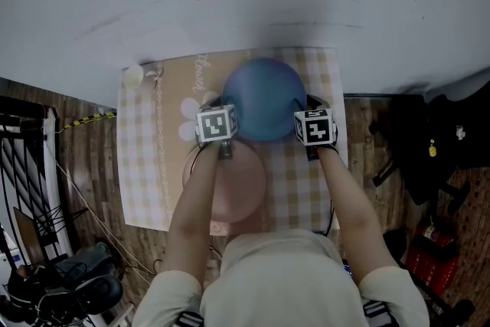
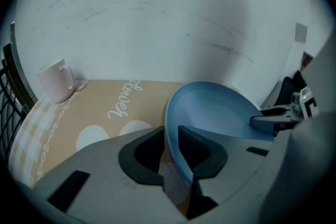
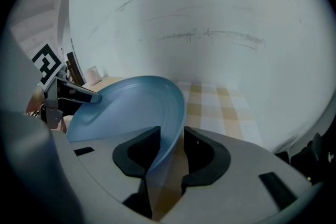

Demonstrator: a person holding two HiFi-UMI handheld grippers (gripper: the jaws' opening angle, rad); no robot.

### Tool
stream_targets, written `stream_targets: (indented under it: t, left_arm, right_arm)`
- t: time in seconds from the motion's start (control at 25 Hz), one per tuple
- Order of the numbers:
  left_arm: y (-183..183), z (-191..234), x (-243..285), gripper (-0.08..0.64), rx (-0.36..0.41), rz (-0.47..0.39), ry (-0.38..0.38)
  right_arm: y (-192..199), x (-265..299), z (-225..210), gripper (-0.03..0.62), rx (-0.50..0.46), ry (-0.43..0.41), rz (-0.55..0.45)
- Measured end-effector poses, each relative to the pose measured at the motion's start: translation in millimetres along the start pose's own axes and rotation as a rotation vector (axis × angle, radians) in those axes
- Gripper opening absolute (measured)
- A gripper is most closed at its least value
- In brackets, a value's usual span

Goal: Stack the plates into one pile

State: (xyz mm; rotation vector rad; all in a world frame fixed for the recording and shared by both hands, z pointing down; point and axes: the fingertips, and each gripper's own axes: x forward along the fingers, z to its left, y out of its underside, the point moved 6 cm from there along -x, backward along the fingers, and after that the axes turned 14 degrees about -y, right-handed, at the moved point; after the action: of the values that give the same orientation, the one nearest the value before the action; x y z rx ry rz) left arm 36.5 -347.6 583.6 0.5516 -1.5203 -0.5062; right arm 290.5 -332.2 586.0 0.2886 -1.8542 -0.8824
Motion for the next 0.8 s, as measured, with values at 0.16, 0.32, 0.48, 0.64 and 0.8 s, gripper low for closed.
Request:
stream_targets:
  t: [0.16, 0.32, 0.48, 0.64, 0.8]
  left_arm:
    - [-0.5, 0.6, 1.7, 0.048, -0.008, 0.011, -0.009]
    - [-1.4, 0.8, 1.0, 0.041, -0.016, 0.010, -0.007]
    - [-1.3, -0.2, -1.6, 0.036, -0.016, 0.004, -0.007]
    - [-0.4, -2.3, -6.1, 0.032, -0.032, -0.001, -0.002]
    - [0.2, -5.1, -12.4, 0.031, -0.037, -0.015, -0.004]
  right_arm:
    - [-0.4, 1.2, -0.5, 0.115, 0.019, -0.016, -0.005]
    - [-0.5, 0.2, -1.8, 0.103, 0.039, -0.020, -0.007]
    - [0.2, -1.9, -2.0, 0.091, 0.058, -0.018, -0.013]
    - [0.3, -8.0, -2.6, 0.084, 0.059, -0.012, -0.022]
    - [-1.8, -15.0, -2.7, 0.081, 0.049, -0.005, -0.035]
